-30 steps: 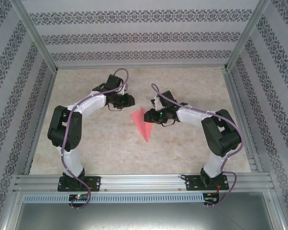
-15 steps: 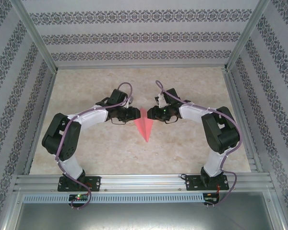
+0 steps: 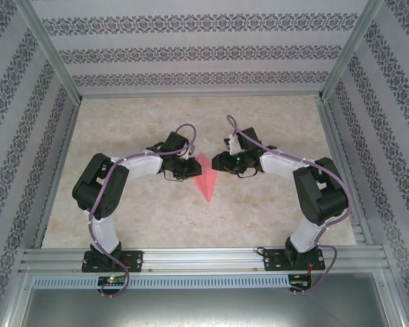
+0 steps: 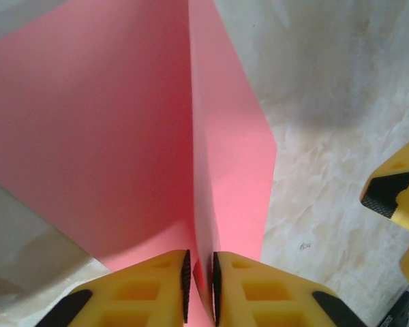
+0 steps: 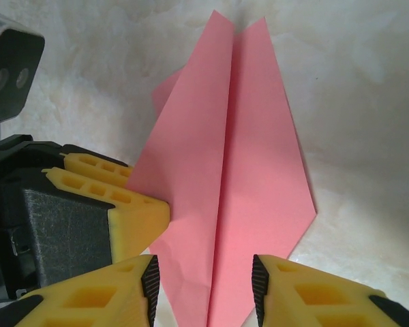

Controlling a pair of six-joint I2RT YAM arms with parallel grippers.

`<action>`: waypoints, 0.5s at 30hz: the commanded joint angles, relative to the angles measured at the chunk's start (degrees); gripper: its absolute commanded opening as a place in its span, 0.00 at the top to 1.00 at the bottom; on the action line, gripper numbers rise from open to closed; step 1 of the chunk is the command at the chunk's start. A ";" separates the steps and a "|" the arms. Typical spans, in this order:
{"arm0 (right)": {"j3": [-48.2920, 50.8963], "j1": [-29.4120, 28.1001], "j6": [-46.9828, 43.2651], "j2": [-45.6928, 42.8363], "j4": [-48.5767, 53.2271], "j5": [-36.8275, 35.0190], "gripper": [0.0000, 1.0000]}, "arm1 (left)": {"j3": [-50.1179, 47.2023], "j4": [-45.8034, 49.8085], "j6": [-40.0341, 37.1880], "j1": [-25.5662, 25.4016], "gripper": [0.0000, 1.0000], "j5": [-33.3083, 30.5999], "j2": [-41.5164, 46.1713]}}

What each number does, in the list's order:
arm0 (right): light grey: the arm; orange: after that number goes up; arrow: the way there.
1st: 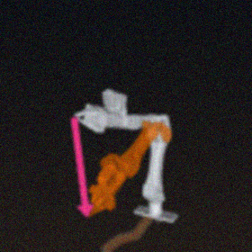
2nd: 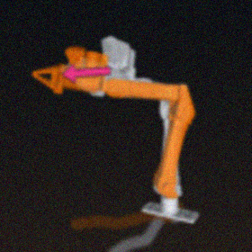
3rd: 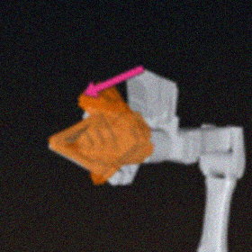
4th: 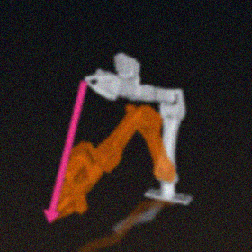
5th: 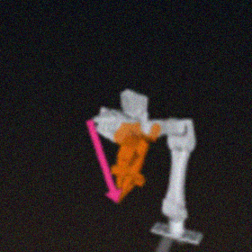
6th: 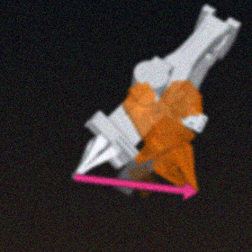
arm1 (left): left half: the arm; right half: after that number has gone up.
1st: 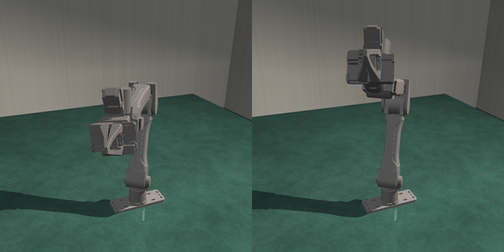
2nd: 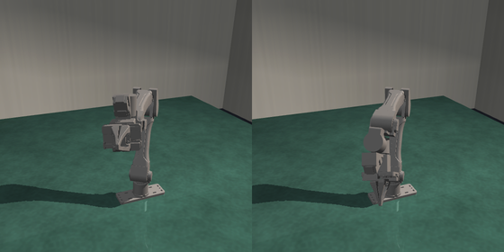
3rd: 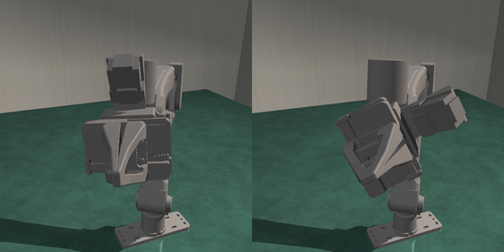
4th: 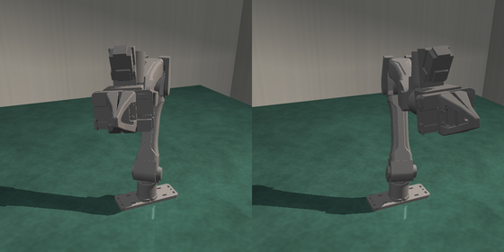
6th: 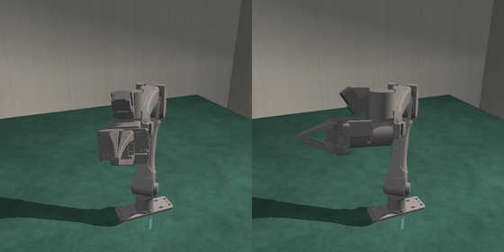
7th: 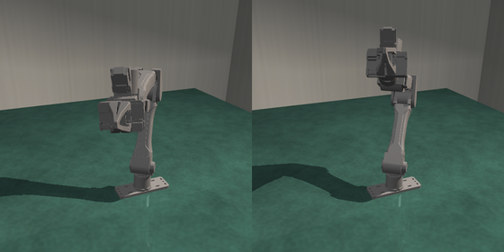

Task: Fold a paper plane with a square sheet of paper (pick it up from the middle)
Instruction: Pick up the paper from the center of the table.

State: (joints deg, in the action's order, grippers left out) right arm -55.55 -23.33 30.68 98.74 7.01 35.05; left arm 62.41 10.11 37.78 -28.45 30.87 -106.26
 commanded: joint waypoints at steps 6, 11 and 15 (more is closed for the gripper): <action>1.52 0.74 3.06 -0.08 -5.47 5.21 0.56 | 1.28 -1.79 -0.43 0.48 0.94 3.52 -0.07; 2.12 0.73 5.55 1.19 -9.03 7.56 0.55 | 1.66 -2.42 -1.54 0.76 0.97 6.25 2.24; 2.47 0.92 8.19 1.45 -12.78 9.55 0.54 | 1.48 -3.60 -1.93 1.41 0.99 8.96 3.98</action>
State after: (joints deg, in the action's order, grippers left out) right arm -53.78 -23.14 36.32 99.24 -0.95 41.50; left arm 63.02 9.23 37.52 -27.97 36.38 -105.21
